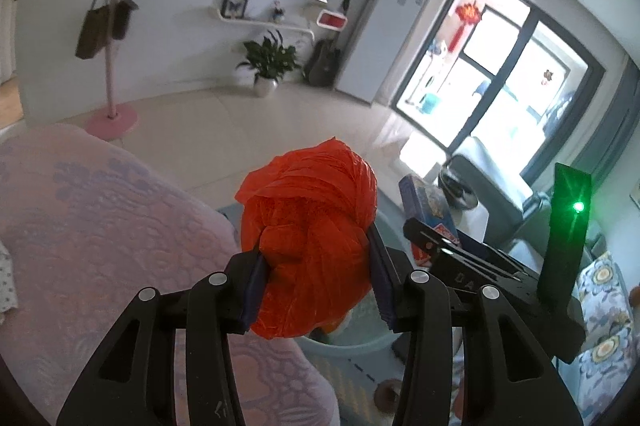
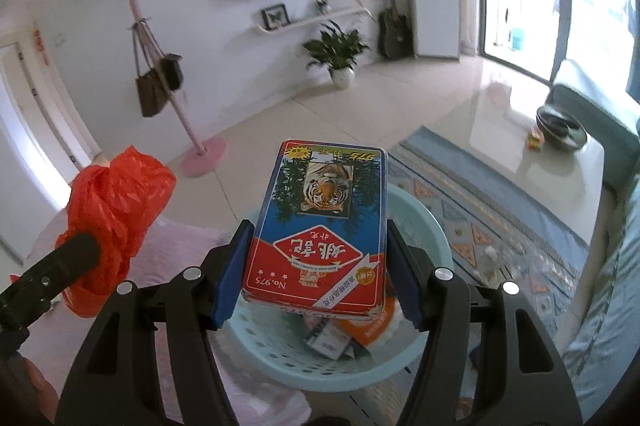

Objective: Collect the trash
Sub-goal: 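Carry the red bag and tiger card box to the basket and release both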

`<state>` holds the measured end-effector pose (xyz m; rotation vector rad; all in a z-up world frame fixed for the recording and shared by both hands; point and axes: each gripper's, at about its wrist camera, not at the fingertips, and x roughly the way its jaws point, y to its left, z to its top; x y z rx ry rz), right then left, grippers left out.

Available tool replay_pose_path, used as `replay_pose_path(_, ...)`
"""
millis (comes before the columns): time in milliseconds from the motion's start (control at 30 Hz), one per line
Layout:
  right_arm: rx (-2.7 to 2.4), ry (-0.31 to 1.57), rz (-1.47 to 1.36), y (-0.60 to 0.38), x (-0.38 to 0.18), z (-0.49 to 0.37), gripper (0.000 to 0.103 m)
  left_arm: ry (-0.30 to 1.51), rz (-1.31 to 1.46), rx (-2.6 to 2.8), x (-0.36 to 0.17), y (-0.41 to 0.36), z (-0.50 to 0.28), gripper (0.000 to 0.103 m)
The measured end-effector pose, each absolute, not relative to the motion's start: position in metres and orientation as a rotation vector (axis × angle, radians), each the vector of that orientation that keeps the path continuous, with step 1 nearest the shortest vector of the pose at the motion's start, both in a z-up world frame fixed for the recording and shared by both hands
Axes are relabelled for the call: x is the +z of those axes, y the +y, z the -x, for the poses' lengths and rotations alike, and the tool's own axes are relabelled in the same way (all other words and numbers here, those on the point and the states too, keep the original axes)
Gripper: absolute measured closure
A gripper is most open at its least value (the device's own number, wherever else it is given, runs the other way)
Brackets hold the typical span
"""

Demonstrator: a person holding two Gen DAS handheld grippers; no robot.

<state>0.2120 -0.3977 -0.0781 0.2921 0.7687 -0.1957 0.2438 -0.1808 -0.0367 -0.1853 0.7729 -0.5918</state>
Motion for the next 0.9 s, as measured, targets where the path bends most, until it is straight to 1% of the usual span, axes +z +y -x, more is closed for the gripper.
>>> replay_pose_path(233,-0.203,0.841,-0.319,-0.411,-0.105,-0.218,0.042,0.835,0.137,-0.618,-0.055,-0.205,-0.255,0.057)
replay_pose_path(300,-0.207,0.852,-0.322,-0.414,-0.108,-0.219,0.041,0.847,0.125,-0.615,-0.058,-0.211,-0.259,0.053)
replay_pose_path(367,-0.208,0.861,-0.338,-0.418,-0.11,-0.22,0.041,0.837,0.105,-0.615,-0.057,-0.213,-0.258,0.043)
replay_pose_path(433,-0.197,0.871,-0.36,-0.422,-0.111,-0.221,0.041,0.825,0.101,-0.621,-0.056,-0.214,-0.256,0.037)
replay_pose_path(467,-0.198,0.874,-0.366,-0.425,-0.112,-0.22,0.041,0.821,0.098,-0.616,-0.056,-0.215,-0.255,0.035)
replay_pose_path(667,-0.203,0.872,-0.396,-0.428,-0.11,-0.216,0.04,0.816,0.11,-0.611,-0.055,-0.208,-0.246,0.031)
replay_pose_path(900,-0.182,0.85,-0.391,-0.413,-0.097,-0.21,0.04,0.8,0.146,-0.601,-0.047,-0.189,-0.234,0.031)
